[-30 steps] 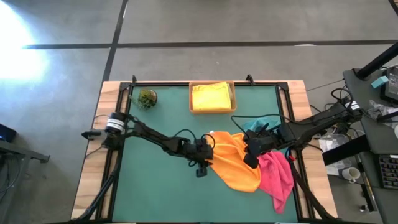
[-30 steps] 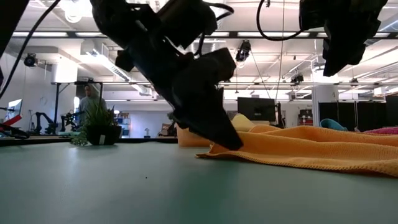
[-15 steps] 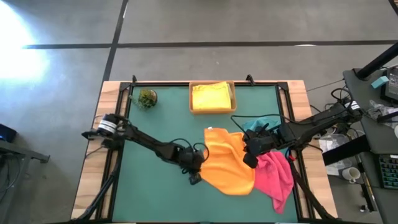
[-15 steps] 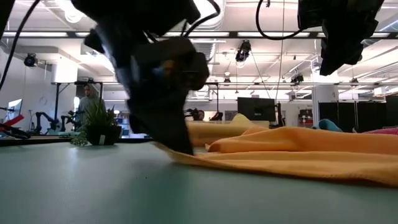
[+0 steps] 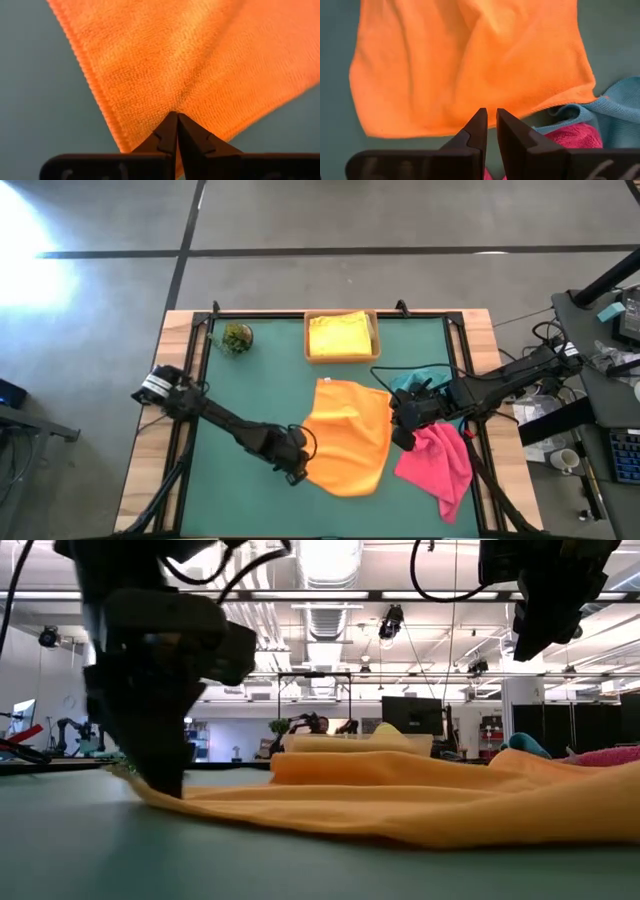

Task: Fold microfiber towels
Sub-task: Fold the orange towel

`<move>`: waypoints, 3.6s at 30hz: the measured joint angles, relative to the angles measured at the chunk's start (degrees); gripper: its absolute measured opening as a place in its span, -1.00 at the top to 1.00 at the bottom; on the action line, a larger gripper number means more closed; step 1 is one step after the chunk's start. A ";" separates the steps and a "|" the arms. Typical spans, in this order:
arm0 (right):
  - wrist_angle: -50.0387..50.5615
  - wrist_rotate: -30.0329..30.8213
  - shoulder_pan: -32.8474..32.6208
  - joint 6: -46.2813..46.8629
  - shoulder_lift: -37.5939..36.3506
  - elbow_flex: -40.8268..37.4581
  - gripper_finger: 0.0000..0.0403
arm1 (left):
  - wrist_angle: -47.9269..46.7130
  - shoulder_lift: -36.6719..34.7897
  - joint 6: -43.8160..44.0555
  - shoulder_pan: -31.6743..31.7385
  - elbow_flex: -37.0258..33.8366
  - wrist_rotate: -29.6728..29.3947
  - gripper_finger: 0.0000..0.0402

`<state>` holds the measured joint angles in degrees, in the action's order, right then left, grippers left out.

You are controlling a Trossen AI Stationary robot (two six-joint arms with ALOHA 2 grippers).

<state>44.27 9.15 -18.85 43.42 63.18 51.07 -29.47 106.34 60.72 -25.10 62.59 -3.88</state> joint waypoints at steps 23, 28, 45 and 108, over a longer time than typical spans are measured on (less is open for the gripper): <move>-0.07 -4.64 -0.04 -3.05 0.00 -0.50 0.67 | 1.22 -2.16 14.32 -9.34 2.29 7.45 1.00; -0.11 -4.63 -0.04 -3.87 0.00 -0.74 0.53 | 6.97 -2.30 9.11 -9.38 2.10 7.22 1.00; -10.72 -5.20 -4.89 -7.58 0.02 -0.74 0.05 | 2.22 -4.05 -3.08 -8.87 2.54 9.48 0.46; -63.28 5.05 -19.37 45.07 39.43 -0.56 0.49 | -17.19 -8.00 -43.49 -11.71 3.63 -10.34 0.26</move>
<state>-19.01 14.20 -38.22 88.49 102.61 50.51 -46.67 98.35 17.23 -36.81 66.22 -14.22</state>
